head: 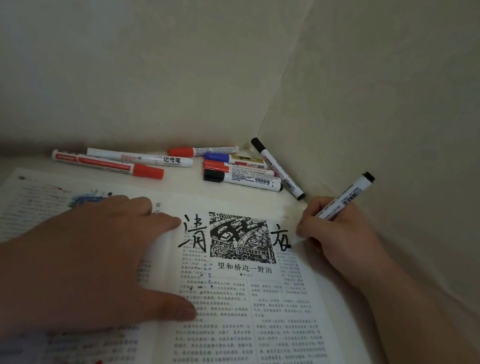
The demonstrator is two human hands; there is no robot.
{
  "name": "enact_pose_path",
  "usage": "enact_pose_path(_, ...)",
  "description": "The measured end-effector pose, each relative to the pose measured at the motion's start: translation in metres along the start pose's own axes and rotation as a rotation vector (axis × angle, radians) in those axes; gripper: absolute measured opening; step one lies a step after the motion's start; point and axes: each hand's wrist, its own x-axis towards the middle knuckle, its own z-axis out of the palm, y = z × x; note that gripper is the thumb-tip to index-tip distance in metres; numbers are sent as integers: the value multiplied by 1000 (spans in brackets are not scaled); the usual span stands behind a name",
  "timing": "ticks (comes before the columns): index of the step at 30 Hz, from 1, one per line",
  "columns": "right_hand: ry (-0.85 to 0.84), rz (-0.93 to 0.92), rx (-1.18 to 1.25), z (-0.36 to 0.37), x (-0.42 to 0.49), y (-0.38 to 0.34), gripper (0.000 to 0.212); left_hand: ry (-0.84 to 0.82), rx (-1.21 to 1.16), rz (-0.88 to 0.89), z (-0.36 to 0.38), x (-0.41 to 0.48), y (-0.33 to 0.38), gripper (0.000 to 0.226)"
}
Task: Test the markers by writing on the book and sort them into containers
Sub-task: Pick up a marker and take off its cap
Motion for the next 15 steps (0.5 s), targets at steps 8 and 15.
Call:
enact_pose_path(8, 19, -36, 59, -1, 0, 3, 18, 3, 0, 9, 1, 1, -1, 135)
enact_pose_path(15, 107, -99, 261, 0, -2, 2, 15, -3, -14, -2, -2, -1, 1, 130)
